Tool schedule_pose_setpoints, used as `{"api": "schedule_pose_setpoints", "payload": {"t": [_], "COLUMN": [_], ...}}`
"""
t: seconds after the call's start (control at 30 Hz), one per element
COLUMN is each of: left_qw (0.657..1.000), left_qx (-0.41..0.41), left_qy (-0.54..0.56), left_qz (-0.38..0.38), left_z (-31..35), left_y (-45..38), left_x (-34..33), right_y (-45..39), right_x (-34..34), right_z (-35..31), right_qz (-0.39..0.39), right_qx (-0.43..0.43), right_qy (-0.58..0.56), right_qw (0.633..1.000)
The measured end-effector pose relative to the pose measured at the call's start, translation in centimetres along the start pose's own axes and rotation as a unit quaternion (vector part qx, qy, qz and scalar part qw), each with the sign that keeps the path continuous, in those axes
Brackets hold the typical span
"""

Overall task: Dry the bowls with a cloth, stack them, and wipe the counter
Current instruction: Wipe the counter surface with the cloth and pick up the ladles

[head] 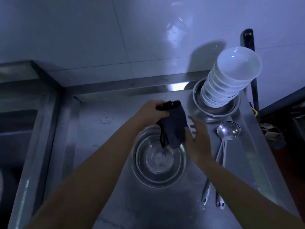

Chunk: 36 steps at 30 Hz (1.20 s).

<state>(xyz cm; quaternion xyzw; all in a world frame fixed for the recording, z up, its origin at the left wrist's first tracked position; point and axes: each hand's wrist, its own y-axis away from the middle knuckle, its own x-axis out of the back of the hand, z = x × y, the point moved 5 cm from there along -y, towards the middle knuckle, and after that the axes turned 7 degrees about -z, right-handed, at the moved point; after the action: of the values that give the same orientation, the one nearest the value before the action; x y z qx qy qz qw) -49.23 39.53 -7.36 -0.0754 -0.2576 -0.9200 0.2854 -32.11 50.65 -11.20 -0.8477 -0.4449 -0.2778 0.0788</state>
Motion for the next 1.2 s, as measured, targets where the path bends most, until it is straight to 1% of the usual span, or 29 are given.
{"api": "schedule_pose_setpoints", "payload": {"t": [0.03, 0.07, 0.1, 0.13, 0.17, 0.2, 0.23, 0.3, 0.33, 0.4, 0.5, 0.57, 0.67, 0.8, 0.87, 0.97, 1.03, 1.1, 1.2], "left_qw": [0.999, 0.995, 0.983, 0.963, 0.943, 0.928, 0.917, 0.906, 0.902, 0.893, 0.871, 0.864, 0.861, 0.866, 0.871, 0.87, 0.863, 0.865, 0.87], "left_qx": [-0.002, 0.004, 0.025, 0.044, 0.053, 0.048, 0.038, 0.036, 0.039, 0.021, -0.06, -0.083, -0.08, -0.065, -0.039, 0.002, 0.05, 0.113, 0.173], "left_qy": [-0.01, -0.047, -0.109, -0.183, -0.254, -0.314, -0.362, -0.411, -0.424, -0.445, -0.485, -0.495, -0.498, -0.493, -0.484, -0.477, -0.471, -0.447, -0.401], "left_qz": [0.039, 0.093, 0.148, 0.192, 0.209, 0.196, 0.163, 0.089, 0.072, 0.066, 0.036, 0.039, 0.057, 0.049, 0.068, 0.129, 0.173, 0.197, 0.23], "left_z": [0.5, 1.0, 1.3, 1.5, 1.4, 1.0, 0.1, -3.1, -4.7, -6.4, -5.6, -5.4, -5.7, -6.3, -8.2, -12.3, -15.1, -17.4, -19.0], "left_y": [-1.8, -3.3, -4.5, -5.4, -6.4, -7.3, -8.2, -9.7, -10.2, -11.3, -12.4, -12.8, -12.5, -11.3, -9.8, -6.2, -3.6, -1.3, 0.3], "left_x": [0.9, 1.6, 2.2, 2.3, 1.6, 0.3, -1.5, -4.8, -5.7, -6.2, -7.0, -7.0, -7.0, -5.3, -2.6, 3.7, 8.6, 12.6, 14.5], "right_y": [-0.3, -0.5, -0.7, -0.7, -0.7, -0.5, -0.3, 0.1, 0.2, 0.1, 0.0, 0.0, -0.1, -0.1, -0.1, 0.0, -0.1, -0.1, 0.0], "right_x": [0.1, 0.0, -0.3, -1.0, -1.8, -2.7, -3.5, -4.3, -4.4, -4.4, -4.5, -4.5, -4.5, -4.5, -4.3, -4.4, -4.4, -4.3, -4.4], "right_z": [0.8, 1.8, 2.9, 3.9, 5.0, 6.0, 6.9, 8.0, 8.3, 8.5, 8.7, 8.8, 8.8, 8.7, 8.7, 8.6, 8.6, 8.6, 8.6], "right_qz": [0.011, 0.013, 0.004, -0.016, -0.044, -0.073, -0.096, -0.106, -0.098, -0.078, -0.065, -0.06, -0.053, -0.051, -0.046, -0.046, -0.05, -0.053, -0.045], "right_qx": [-0.014, -0.026, -0.037, -0.047, -0.056, -0.061, -0.062, -0.061, -0.059, -0.051, -0.045, -0.042, -0.052, -0.06, -0.063, -0.065, -0.062, -0.063, -0.057], "right_qy": [0.019, 0.057, 0.113, 0.179, 0.241, 0.292, 0.332, 0.389, 0.4, 0.404, 0.41, 0.411, 0.402, 0.4, 0.394, 0.396, 0.4, 0.398, 0.394], "right_qw": [1.0, 0.998, 0.993, 0.983, 0.968, 0.952, 0.936, 0.913, 0.909, 0.91, 0.909, 0.909, 0.913, 0.913, 0.916, 0.915, 0.913, 0.914, 0.916]}}
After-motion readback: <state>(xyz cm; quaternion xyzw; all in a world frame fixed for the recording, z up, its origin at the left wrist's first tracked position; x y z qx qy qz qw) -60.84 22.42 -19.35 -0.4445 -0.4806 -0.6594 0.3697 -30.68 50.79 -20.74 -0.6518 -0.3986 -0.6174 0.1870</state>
